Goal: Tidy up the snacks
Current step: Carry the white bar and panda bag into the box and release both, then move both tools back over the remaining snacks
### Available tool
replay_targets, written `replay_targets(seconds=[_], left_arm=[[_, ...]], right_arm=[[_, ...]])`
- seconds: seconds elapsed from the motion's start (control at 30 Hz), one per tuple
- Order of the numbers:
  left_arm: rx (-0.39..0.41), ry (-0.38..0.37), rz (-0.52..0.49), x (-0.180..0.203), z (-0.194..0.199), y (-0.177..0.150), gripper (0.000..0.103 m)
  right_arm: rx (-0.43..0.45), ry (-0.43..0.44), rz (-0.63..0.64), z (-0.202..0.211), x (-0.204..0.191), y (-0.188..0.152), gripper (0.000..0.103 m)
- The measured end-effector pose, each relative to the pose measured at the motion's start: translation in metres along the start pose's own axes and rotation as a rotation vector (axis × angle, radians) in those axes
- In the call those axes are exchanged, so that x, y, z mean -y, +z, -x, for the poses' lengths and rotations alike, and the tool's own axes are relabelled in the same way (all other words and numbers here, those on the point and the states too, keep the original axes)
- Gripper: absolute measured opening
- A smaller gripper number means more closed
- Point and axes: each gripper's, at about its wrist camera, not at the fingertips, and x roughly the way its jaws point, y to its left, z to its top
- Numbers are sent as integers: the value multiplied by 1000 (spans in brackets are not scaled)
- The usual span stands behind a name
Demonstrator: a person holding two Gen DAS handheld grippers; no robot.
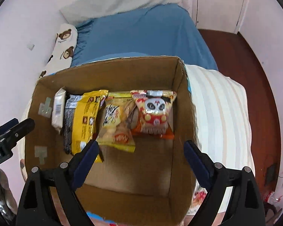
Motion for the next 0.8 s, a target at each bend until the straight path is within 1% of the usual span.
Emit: replay_targets(seconds=[0.13, 0.23, 0.4, 0.53, 0.7, 0.8], left_arm=[[46, -8, 0, 2, 27, -26, 93], [70, -10, -6, 5, 44, -46, 93], [90, -24, -31, 10, 69, -74, 93], [98, -40, -28, 11, 85, -92, 93], [72, -63, -18, 9, 93, -120, 93], [3, -65, 0, 5, 81, -144, 93]], right_arm=[[58, 0, -6, 27, -4, -26, 94], [83, 20, -18, 46, -5, -47, 94], [116, 41, -12, 75, -12, -79, 94], [145, 50, -6, 98, -16, -103, 94], [142, 91, -36, 113, -12, -133, 94], [93, 109, -83, 107, -1, -157, 94]])
